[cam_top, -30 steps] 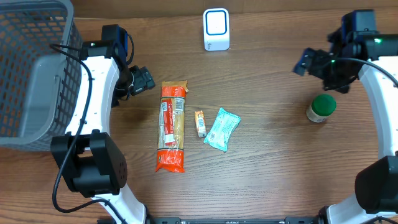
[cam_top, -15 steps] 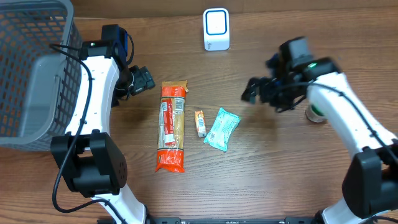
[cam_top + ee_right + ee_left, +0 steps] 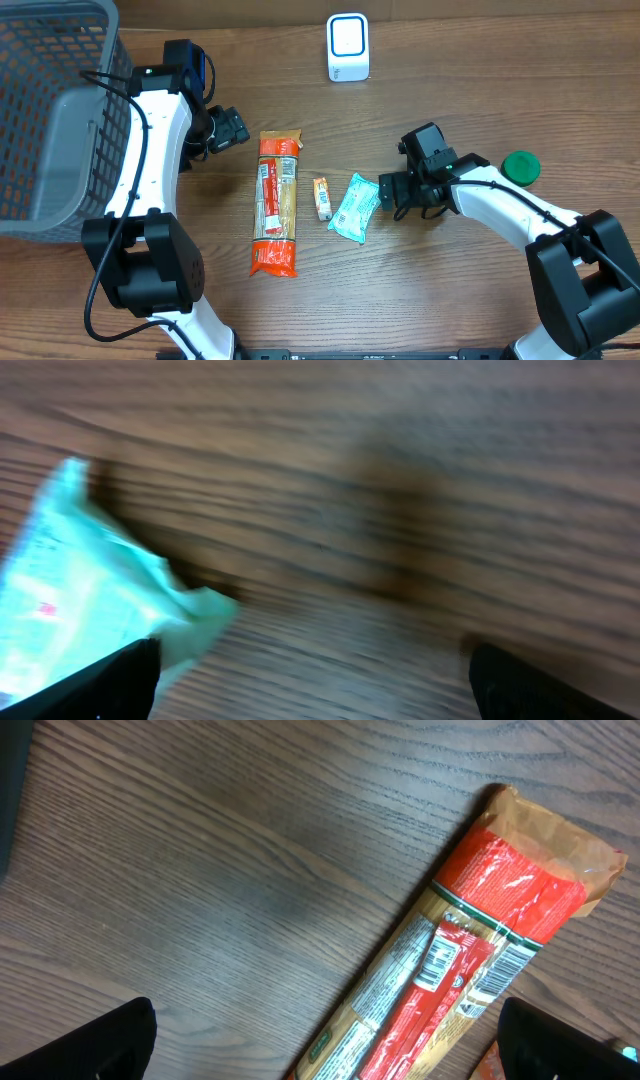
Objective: Scan the item barcode
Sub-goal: 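Open the right gripper and withdraw it from the jar, then move the right gripper over the teal packet and lower it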
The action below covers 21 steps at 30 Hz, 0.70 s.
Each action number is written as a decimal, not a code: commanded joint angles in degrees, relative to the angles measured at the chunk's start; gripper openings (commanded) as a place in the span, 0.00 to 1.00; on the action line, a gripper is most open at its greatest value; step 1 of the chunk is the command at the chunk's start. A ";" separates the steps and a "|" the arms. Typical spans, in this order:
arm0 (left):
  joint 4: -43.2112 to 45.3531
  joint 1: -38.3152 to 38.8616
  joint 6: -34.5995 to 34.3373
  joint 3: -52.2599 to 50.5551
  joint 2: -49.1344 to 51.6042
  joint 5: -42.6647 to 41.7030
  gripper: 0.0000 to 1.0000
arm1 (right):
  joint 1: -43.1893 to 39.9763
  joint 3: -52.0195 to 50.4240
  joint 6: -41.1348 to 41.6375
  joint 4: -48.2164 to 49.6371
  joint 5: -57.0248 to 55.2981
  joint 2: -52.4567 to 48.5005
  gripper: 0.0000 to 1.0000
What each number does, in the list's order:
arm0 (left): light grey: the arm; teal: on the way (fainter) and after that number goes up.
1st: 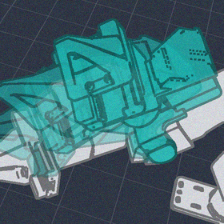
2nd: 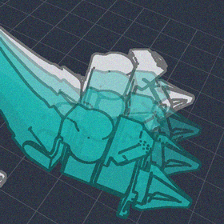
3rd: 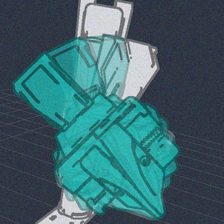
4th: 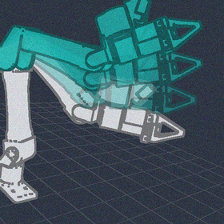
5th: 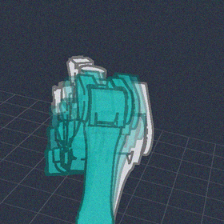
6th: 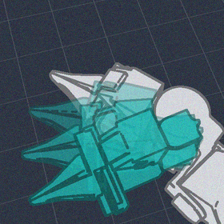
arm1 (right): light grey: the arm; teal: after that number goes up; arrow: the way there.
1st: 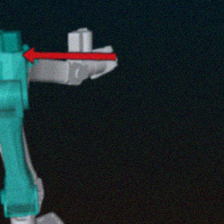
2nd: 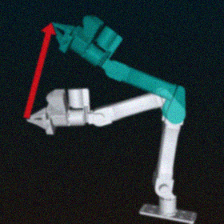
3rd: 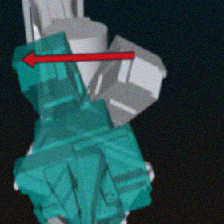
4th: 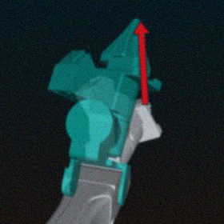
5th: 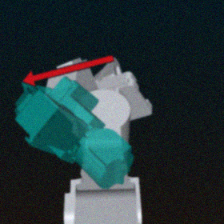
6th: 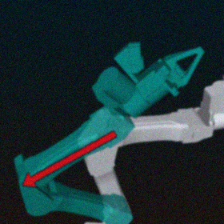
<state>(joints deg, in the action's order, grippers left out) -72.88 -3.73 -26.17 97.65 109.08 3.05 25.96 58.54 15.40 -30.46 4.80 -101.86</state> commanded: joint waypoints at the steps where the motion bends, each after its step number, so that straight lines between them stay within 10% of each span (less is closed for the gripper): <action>1: -0.11 0.42 0.42 -0.04 -1.09 0.07 1.00 | -0.02 -1.62 0.37 0.57 -3.72 -0.28 1.00; 18: -0.11 0.42 0.42 -0.04 -1.09 0.07 1.00 | -0.02 1.16 7.17 4.66 9.05 7.67 1.00; 21: -0.11 0.42 0.42 -0.04 -1.09 0.07 1.00 | 0.00 1.16 8.22 6.95 8.98 7.34 0.34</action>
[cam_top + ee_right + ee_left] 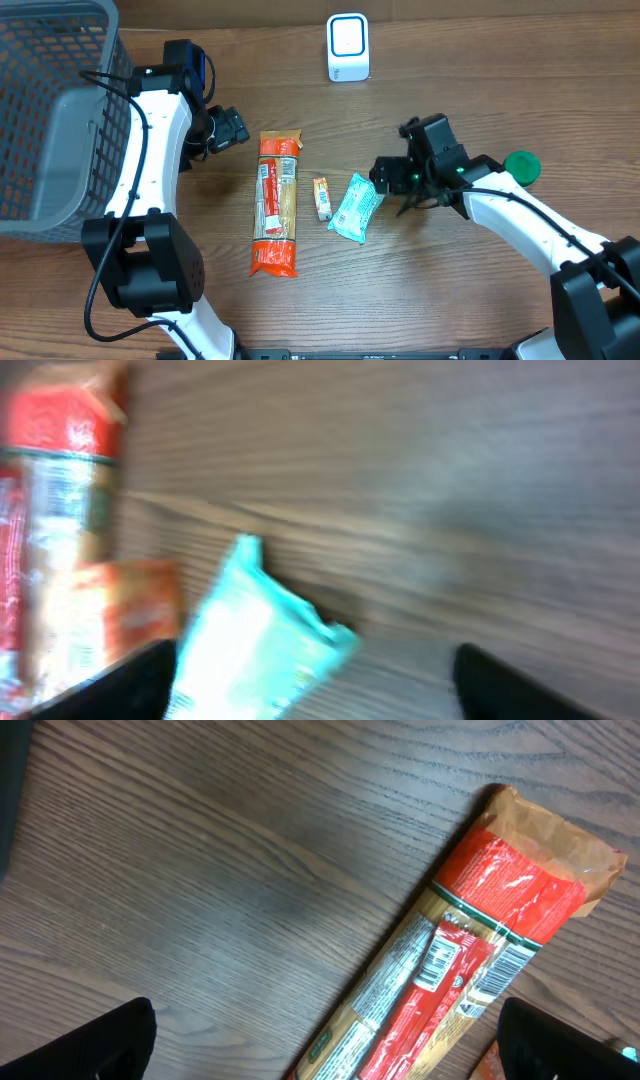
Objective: Scan the item barcode
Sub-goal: 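Move the right gripper over the teal packet and lower it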
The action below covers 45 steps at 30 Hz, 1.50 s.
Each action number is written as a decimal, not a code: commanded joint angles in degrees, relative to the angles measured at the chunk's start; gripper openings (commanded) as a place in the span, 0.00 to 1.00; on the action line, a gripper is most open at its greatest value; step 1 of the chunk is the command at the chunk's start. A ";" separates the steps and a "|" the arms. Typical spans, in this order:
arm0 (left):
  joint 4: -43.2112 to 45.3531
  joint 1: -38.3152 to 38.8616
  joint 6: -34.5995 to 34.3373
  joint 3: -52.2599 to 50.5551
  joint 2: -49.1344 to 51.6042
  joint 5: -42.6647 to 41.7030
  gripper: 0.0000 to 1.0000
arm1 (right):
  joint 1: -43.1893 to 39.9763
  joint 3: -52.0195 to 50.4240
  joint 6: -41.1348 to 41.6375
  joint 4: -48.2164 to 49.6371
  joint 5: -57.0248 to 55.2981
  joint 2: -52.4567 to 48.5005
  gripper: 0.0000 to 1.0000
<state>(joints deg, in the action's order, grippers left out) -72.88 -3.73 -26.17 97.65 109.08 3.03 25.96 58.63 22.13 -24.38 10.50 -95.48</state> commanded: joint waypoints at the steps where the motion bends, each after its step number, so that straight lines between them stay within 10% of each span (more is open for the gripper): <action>1: -0.11 0.42 0.42 -0.04 -1.09 0.09 1.00 | 0.09 1.01 3.56 0.98 3.26 0.96 0.17; 2: -0.11 0.42 0.42 -0.04 -1.09 0.09 1.00 | 0.22 0.92 5.95 0.98 3.23 0.96 0.04; 12: -0.11 0.44 0.44 -0.04 -1.09 0.09 1.00 | 5.31 -0.46 9.84 3.63 3.08 -2.45 0.19; 16: -0.11 0.42 0.42 -0.04 -1.09 0.09 1.00 | 7.06 -0.48 10.80 4.24 3.06 -5.88 0.04; 40: -0.11 0.42 0.42 -0.04 -1.09 0.09 1.00 | 4.17 0.61 7.63 -10.25 -3.39 4.04 0.04; 45: -0.11 0.42 0.42 -0.04 -1.09 0.09 1.00 | 4.17 1.03 -1.60 -10.29 -3.39 5.27 0.50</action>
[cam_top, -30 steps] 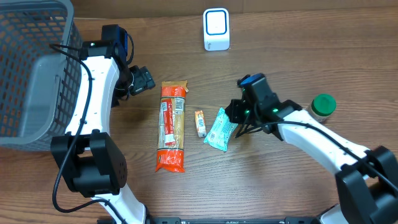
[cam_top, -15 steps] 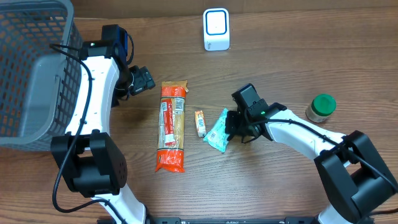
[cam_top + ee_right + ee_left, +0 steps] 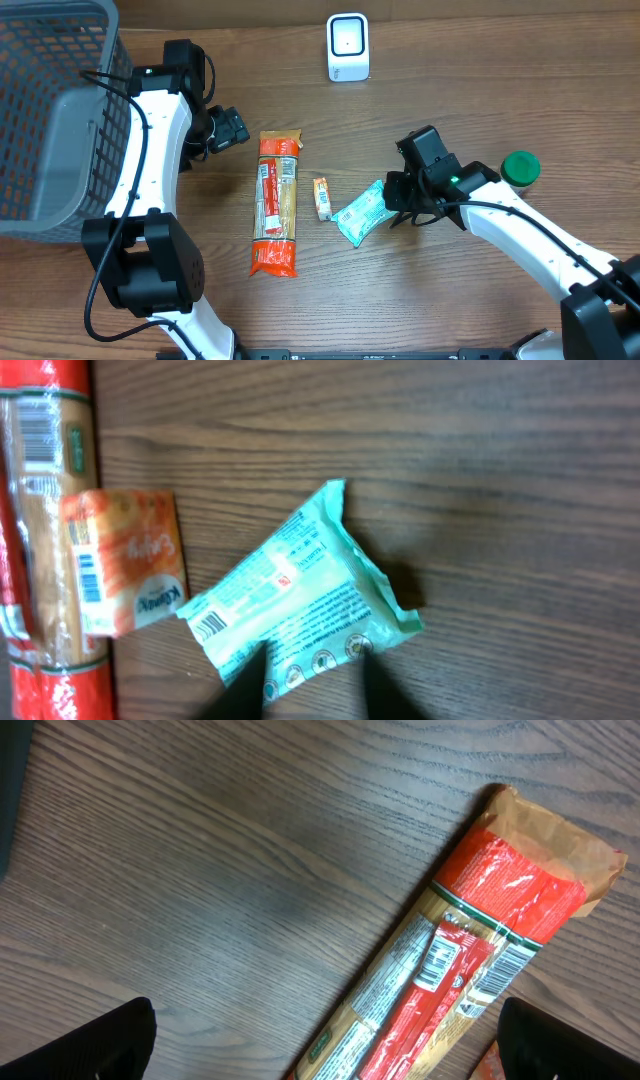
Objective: Scan the item barcode
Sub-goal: 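Move the right gripper over the teal packet and lower it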
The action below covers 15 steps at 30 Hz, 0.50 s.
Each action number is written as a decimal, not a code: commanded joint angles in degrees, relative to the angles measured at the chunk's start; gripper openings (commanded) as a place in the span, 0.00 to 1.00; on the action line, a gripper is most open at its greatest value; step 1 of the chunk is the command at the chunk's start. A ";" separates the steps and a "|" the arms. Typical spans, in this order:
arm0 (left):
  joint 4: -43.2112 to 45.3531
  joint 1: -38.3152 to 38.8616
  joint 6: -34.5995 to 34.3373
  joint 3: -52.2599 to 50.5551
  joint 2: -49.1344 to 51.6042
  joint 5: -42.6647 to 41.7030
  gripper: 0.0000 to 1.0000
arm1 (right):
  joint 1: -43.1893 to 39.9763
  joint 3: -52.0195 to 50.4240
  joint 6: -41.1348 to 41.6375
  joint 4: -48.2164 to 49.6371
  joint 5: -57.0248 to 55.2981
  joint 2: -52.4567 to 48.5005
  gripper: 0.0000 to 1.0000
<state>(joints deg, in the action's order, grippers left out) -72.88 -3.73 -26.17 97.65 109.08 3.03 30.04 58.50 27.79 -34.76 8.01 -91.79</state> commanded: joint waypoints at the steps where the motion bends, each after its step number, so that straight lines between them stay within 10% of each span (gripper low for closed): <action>1: -0.11 0.44 0.42 -0.04 -1.09 0.09 1.00 | 0.09 1.14 -7.30 -0.22 -0.90 1.55 0.58; 15: -0.11 0.42 0.42 -0.04 -1.09 0.09 1.00 | 0.74 0.70 -22.73 -0.02 -0.83 -4.52 0.67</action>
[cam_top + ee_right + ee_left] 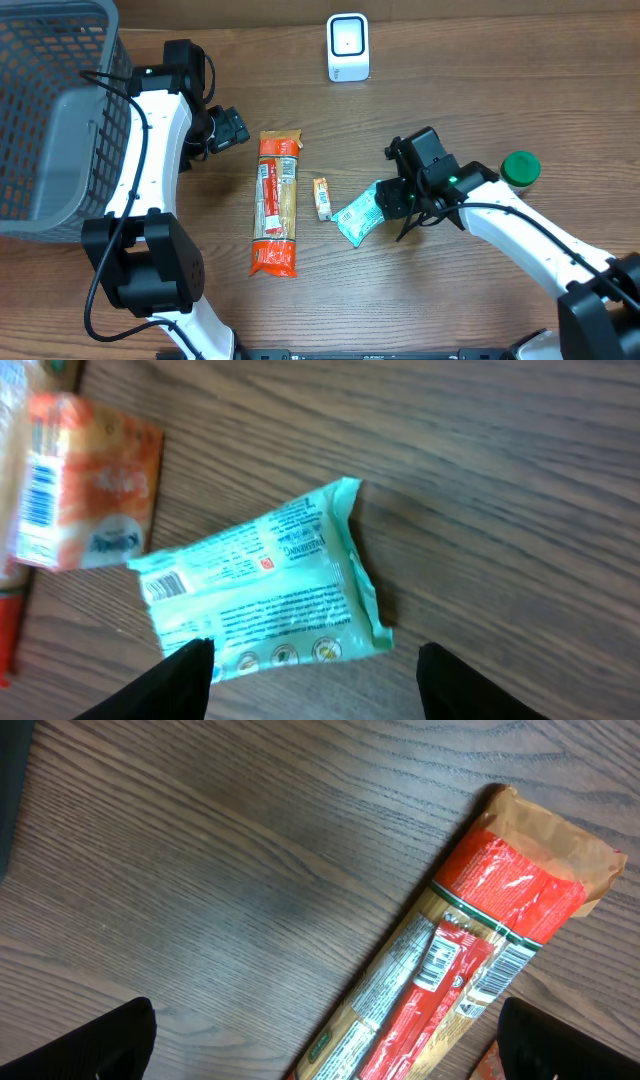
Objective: Scan the item barcode
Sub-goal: 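Move the right gripper over the teal packet and lower it, then close the right gripper on the teal packet's edge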
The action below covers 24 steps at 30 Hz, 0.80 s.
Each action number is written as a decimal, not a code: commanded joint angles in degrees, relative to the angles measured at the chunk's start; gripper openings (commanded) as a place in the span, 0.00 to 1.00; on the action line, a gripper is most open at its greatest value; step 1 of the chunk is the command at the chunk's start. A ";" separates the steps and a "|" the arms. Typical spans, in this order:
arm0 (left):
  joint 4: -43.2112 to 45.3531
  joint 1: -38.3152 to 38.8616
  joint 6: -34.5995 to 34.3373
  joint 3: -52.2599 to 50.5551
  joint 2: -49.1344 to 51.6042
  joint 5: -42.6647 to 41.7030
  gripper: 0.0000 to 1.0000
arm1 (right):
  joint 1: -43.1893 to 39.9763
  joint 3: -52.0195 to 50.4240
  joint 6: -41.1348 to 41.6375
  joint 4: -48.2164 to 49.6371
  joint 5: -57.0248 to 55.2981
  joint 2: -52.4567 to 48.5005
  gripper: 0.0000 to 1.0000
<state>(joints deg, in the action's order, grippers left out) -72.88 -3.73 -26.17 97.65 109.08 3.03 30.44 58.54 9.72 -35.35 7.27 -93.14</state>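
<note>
A teal packet (358,215) lies flat on the wooden table, its barcode side up in the right wrist view (262,592). My right gripper (400,200) hovers over the packet's right end. It is open (315,685), with the packet's near edge between its spread fingers. A white barcode scanner (347,47) stands at the back of the table. My left gripper (230,130) is open (325,1050) beside the top of a long red pasta pack (470,950) and holds nothing.
A small orange box (321,198) lies between the pasta pack (277,203) and the teal packet. A green lid (520,167) sits to the right. A grey mesh basket (50,110) fills the far left.
My right gripper has shifted slightly left toward the teal packet, and its fingers now stand wider apart. The packet lies about where it did. The left arm has not moved.
My right gripper was open just right of the teal packet, which lay steeply tilted. Then it was higher beside the packet's top. By the last moment the packet lay turned more sideways, with the gripper at its right end. Now it is open over that end.
</note>
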 commanded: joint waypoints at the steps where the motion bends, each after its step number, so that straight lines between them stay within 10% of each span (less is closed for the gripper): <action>1: -0.11 0.42 0.42 -0.04 -1.09 0.09 1.00 | 0.35 0.66 -5.75 0.81 0.07 -4.00 0.67; 24: 0.09 0.44 0.44 -0.04 -1.09 0.09 1.00 | 0.26 0.57 -3.91 -2.23 -6.58 -9.20 0.54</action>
<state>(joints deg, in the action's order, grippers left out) -72.84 -3.73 -26.17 97.65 109.08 3.05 30.52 58.70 1.93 -34.65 7.44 -102.13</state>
